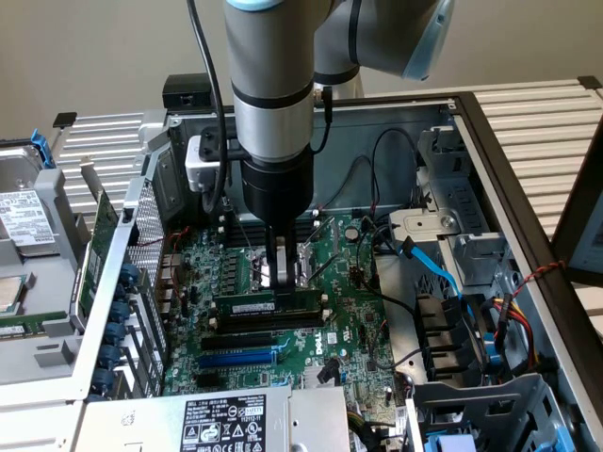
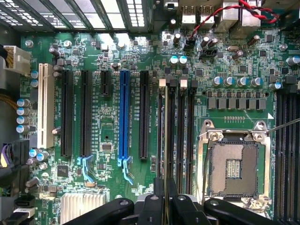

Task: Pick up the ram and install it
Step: 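Insert the ram into the slot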

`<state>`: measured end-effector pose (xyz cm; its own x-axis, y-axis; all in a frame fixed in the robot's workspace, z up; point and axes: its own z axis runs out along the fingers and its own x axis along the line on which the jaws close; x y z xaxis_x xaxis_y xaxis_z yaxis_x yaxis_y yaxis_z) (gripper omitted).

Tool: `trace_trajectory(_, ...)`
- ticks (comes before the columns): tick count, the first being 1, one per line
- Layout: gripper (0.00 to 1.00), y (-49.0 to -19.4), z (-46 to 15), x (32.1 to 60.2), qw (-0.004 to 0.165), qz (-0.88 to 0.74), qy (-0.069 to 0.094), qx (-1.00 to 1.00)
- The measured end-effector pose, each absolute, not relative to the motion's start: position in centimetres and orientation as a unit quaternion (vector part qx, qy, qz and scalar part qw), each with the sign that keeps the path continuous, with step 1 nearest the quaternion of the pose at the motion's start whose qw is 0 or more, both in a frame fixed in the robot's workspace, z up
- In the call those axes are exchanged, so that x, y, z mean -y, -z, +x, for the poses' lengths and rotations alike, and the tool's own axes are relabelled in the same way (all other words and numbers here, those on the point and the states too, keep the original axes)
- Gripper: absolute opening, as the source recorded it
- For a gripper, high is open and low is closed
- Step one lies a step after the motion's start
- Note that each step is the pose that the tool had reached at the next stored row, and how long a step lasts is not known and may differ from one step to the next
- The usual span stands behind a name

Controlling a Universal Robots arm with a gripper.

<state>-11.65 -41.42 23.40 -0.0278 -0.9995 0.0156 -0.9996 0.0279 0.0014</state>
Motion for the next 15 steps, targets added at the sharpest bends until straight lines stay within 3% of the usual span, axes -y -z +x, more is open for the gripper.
trace_trajectory(15,0.14,-23.13,-11.63,41.44,0.006,0.697,-0.005,0.717)
